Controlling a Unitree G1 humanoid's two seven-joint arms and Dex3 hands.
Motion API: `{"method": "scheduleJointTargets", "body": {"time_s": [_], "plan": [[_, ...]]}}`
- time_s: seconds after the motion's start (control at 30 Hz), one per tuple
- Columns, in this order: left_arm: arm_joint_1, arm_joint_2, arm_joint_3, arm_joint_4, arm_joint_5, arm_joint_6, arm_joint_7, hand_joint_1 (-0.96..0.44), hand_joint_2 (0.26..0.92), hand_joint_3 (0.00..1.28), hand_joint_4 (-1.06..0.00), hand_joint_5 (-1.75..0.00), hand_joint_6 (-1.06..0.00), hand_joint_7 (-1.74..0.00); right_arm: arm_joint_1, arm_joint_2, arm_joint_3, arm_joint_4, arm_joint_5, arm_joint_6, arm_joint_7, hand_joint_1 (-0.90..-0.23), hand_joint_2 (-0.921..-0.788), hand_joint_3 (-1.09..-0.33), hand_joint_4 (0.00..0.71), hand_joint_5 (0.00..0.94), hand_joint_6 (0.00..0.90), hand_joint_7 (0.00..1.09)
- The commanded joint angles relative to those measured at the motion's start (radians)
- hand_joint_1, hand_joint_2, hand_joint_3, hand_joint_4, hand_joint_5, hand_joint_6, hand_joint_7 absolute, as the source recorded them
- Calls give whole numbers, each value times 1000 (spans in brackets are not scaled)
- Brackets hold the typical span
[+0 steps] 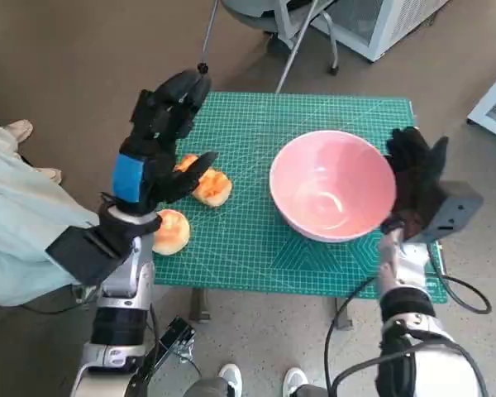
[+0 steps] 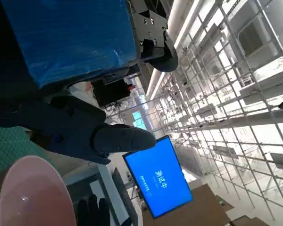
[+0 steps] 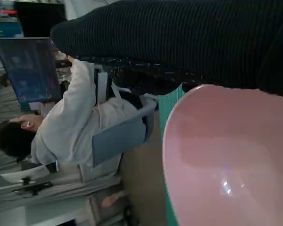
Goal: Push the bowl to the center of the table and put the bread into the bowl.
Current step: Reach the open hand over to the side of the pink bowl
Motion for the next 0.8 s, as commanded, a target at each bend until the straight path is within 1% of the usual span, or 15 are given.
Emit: {"method": "scheduleJointTargets", "body": {"time_s": [0.03, 0.17, 0.2, 0.3, 0.5, 0.57, 0.63, 0.7, 0.8], "plan": [[17, 4, 0, -18, 14, -7, 13, -356, 921, 274, -357, -6, -191, -554, -19, 33, -16, 21, 17, 44, -6, -482, -921, -750, 331, 18, 131, 615], [18, 4, -1, -20, 17, -7, 17, -356, 921, 274, -357, -5, -196, -548, -22, 36, -21, 20, 12, 49, -7, -490, -921, -741, 334, 18, 134, 625], [22, 6, 0, -23, 19, -7, 17, -356, 921, 274, -357, -5, -197, -546, -31, 42, -18, 22, 8, 60, -12, -491, -921, -740, 334, 18, 134, 627], [31, 11, 1, -29, 20, -5, 16, -357, 921, 274, -358, -5, -200, -542, -45, 52, -12, 26, -2, 83, -23, -509, -921, -748, 323, 9, 123, 679], [45, 31, 7, -32, 19, -6, 7, -367, 921, 271, -359, -5, -207, -530, -47, 44, -5, 23, -17, 90, -27, -523, -921, -747, 322, 6, 112, 717], [46, 44, 9, -24, 26, -12, 3, -370, 921, 270, -359, -5, -208, -524, -50, 38, -8, 20, -15, 88, -19, -526, -921, -747, 321, 5, 111, 723], [46, 65, 10, -14, 42, -19, 0, -371, 921, 271, -359, -4, -206, -519, -55, 31, -10, 17, -11, 83, -9, -523, -921, -745, 331, 10, 110, 725], [41, 119, 11, 7, 101, -30, 6, -370, 921, 273, -359, -4, -206, -514, -62, 21, -7, 11, -12, 67, 2, -517, -921, -742, 343, 15, 108, 723], [26, 194, 12, 44, 197, -49, 24, -362, 921, 274, -359, -4, -207, -507, -71, 9, 0, 1, -17, 35, 11, -504, -921, -735, 336, 10, 108, 673]]}}
